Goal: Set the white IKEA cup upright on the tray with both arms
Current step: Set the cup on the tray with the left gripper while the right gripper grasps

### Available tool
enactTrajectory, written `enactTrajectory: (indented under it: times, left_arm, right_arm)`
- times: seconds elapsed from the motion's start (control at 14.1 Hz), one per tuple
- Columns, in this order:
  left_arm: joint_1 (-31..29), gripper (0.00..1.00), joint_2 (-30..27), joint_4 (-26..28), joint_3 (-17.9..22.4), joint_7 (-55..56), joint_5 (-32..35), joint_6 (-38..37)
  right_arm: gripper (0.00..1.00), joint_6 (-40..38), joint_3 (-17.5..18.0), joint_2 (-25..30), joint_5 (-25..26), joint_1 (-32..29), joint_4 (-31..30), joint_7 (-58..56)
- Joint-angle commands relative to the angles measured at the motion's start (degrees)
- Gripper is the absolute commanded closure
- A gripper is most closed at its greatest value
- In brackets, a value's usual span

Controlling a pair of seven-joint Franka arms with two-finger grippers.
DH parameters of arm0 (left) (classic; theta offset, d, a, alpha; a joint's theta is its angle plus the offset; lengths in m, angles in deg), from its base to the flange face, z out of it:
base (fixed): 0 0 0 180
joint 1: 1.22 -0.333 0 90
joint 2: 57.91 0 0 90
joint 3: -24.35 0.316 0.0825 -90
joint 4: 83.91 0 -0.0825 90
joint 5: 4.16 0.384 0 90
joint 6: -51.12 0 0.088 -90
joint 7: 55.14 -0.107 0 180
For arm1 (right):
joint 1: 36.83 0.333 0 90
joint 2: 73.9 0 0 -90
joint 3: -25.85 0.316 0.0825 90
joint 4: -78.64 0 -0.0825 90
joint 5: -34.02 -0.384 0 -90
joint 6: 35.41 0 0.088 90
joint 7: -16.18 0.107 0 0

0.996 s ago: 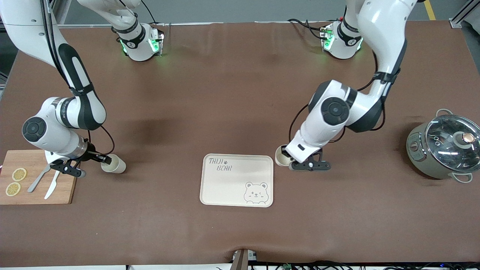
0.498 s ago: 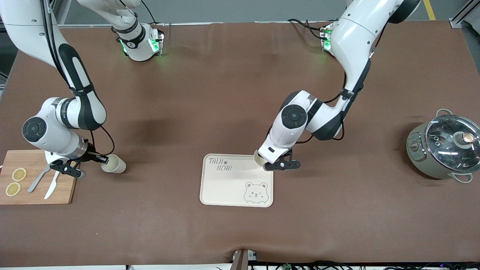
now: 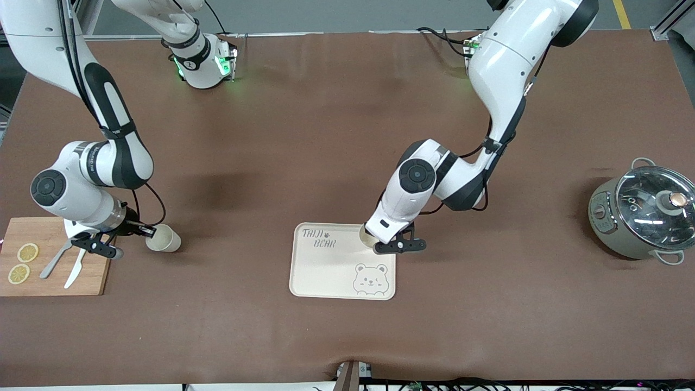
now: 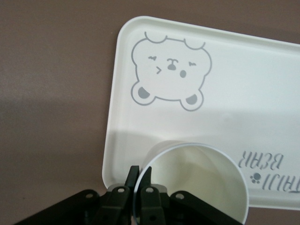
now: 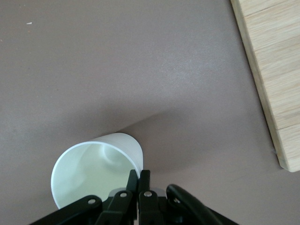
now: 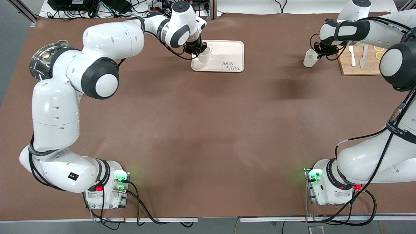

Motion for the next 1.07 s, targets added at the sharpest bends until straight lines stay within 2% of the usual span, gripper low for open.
enactTrajectory:
  times: [0.0, 0.21, 1.0]
  left_arm:
    - [1.50, 1.00, 1.95, -2.16, 1.80, 1.42, 1.80, 1.57]
    - [1.50, 1.00, 3.10, -2.16, 2.16, 1.25, 1.80, 3.60]
    - [2.02, 1.00, 3.63, -1.98, 3.21, 1.60, 1.88, 4.57]
  right_arm:
    - [1.00, -3.02, 0.14, -0.43, -0.19, 0.81, 2.38, 2.80]
    - [1.00, -7.51, 0.05, -0.52, -0.19, 2.13, 4.76, 5.26]
    - [1.00, -10.68, 0.14, -0.17, -0.19, 4.94, 6.87, 12.03]
